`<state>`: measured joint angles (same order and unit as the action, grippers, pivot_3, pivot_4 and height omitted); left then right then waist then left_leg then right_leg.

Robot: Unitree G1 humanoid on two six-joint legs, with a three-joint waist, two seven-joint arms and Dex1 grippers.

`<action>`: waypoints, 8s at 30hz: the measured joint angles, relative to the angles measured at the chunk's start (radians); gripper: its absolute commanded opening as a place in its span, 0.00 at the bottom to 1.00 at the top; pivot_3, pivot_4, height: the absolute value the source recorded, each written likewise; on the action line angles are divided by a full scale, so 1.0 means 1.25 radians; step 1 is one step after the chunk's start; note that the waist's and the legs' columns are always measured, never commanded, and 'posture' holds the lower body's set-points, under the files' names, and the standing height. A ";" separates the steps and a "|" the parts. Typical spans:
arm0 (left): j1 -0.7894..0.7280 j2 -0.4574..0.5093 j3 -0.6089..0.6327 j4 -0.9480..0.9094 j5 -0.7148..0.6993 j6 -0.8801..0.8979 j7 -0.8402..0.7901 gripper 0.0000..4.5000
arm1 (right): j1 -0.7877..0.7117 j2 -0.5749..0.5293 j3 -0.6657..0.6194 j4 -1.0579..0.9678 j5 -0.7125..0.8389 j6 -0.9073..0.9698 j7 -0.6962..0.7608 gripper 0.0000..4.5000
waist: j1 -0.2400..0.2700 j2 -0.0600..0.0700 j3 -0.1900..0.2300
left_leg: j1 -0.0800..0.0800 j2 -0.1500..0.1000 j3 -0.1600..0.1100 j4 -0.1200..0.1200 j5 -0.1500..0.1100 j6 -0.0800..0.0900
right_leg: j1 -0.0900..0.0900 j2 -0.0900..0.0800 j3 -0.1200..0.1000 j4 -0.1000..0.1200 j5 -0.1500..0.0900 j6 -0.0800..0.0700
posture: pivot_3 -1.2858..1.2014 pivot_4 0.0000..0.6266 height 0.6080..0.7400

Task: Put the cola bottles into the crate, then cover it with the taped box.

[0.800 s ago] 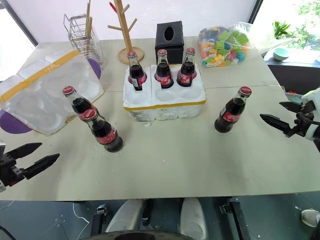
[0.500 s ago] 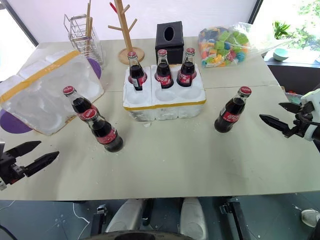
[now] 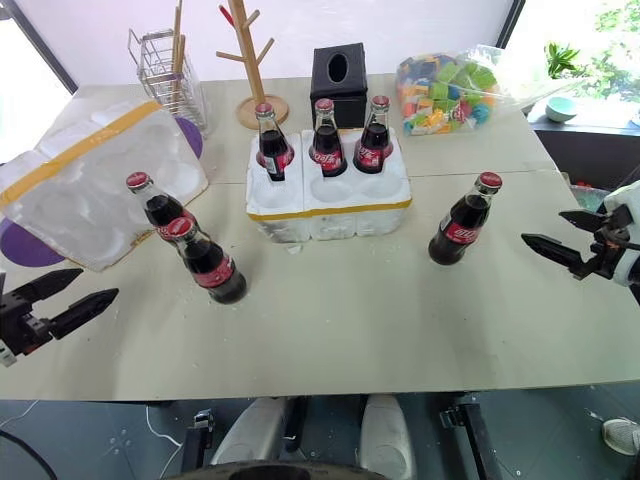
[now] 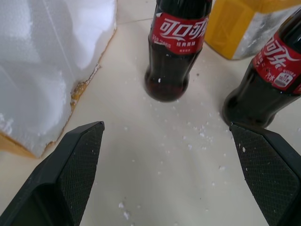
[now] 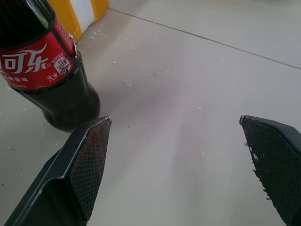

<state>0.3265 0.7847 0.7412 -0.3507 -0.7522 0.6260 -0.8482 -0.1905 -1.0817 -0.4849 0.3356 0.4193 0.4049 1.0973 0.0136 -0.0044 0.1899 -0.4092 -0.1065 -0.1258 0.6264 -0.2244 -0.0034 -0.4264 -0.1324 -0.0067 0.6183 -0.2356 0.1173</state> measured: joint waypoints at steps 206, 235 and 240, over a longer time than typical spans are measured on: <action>-1.030 -0.494 -0.622 0.336 0.255 0.134 0.205 0.98 | 0.095 -0.037 -0.125 -0.750 0.686 0.439 -0.262 1.00 | 0.001 -0.010 0.005 | -0.007 0.009 0.012 0.020 -0.002 0.005 | -0.001 0.011 0.008 -0.004 0.019 0.010 | 0.52 0.24 0.99; -0.767 0.109 -0.517 0.089 -0.029 0.160 -0.390 0.98 | 0.111 0.289 -0.006 -0.509 0.286 0.326 -0.473 1.00 | -0.005 -0.009 0.005 | -0.001 0.012 0.017 0.015 -0.002 0.005 | 0.000 0.012 0.013 -0.004 0.017 0.006 | 0.52 0.24 0.99; -0.758 0.110 -0.512 0.082 -0.037 0.160 -0.363 0.98 | 0.030 0.324 0.049 -0.425 0.244 0.294 -0.482 1.00 | -0.004 -0.009 0.005 | -0.001 0.011 0.017 0.016 -0.002 0.005 | 0.000 0.013 0.013 -0.004 0.017 0.006 | 0.52 0.24 0.99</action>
<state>-0.6208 0.9220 0.1012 -0.2487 -0.7990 0.8259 -1.3019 -0.1525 -0.6769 -0.4231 -0.1951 0.7241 0.7720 0.4954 0.0085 -0.0154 0.1964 -0.4108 -0.0922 -0.1041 0.6462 -0.2274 0.0028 -0.4261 -0.1167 0.0099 0.6137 -0.2142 0.1248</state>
